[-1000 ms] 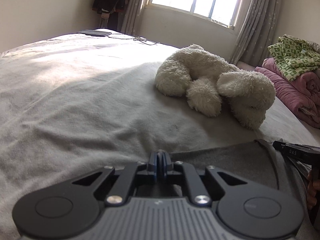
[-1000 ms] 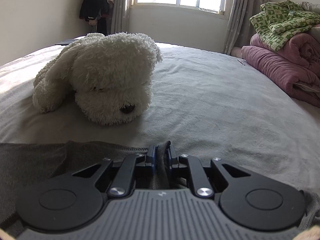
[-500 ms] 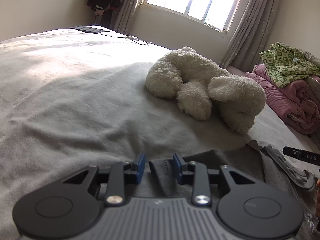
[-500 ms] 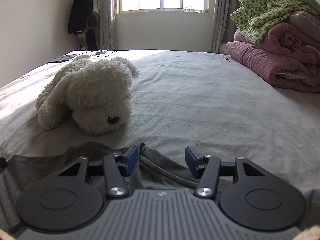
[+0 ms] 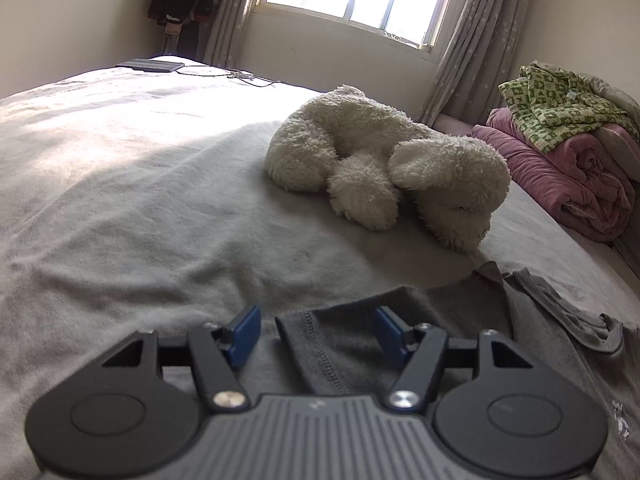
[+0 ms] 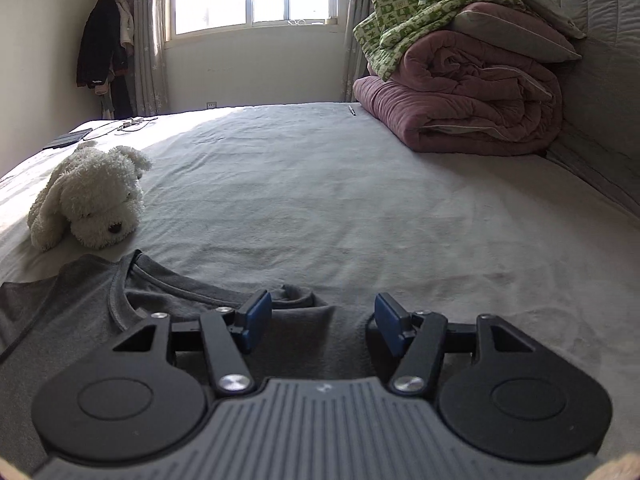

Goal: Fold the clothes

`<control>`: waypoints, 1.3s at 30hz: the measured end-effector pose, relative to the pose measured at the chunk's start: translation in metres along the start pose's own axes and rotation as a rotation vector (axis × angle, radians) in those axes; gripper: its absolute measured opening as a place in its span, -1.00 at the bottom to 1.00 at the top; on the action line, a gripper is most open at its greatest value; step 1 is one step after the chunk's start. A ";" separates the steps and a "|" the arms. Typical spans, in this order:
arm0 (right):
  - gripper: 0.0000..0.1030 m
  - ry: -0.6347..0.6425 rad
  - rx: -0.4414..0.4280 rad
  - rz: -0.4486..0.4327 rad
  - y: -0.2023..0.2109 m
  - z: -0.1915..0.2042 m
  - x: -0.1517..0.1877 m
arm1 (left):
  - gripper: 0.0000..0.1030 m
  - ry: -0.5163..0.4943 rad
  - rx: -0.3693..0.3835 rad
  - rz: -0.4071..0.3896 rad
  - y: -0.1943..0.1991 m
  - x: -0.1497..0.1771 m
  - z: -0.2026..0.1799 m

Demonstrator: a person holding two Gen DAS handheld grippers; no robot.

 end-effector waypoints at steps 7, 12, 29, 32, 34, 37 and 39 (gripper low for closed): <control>0.19 -0.082 0.028 0.039 0.008 -0.054 0.022 | 0.45 -0.145 -0.048 0.042 0.015 -0.031 -0.047; 0.19 -0.164 -0.025 0.030 0.022 -0.079 0.031 | 0.48 -0.182 0.047 0.066 0.014 -0.047 -0.111; 0.17 -0.145 -0.005 0.073 0.045 -0.112 0.031 | 0.15 -0.093 0.477 0.411 -0.097 -0.040 -0.346; 0.05 -0.148 -0.032 0.098 0.043 -0.114 0.034 | 0.00 -0.009 0.505 0.472 -0.116 -0.034 -0.356; 0.01 -0.144 -0.052 0.121 0.040 -0.113 0.036 | -0.04 0.037 0.515 0.493 -0.125 -0.030 -0.362; 0.01 -0.130 -0.085 0.165 0.033 -0.108 0.042 | -0.30 0.053 0.515 0.480 -0.128 -0.028 -0.369; -0.13 -0.123 -0.109 0.203 0.026 -0.103 0.047 | -0.47 0.045 0.512 0.466 -0.127 -0.025 -0.374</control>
Point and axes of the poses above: each gripper's, at about its wrist camera, not at the fingertips, and y roughly against the way its jaws point, z to its left, x to its underside, the point moved 4 cm from there along -y, roughly the way its jaws point, and after that the axes turned 4 degrees about -y, right-handed, at the moved point
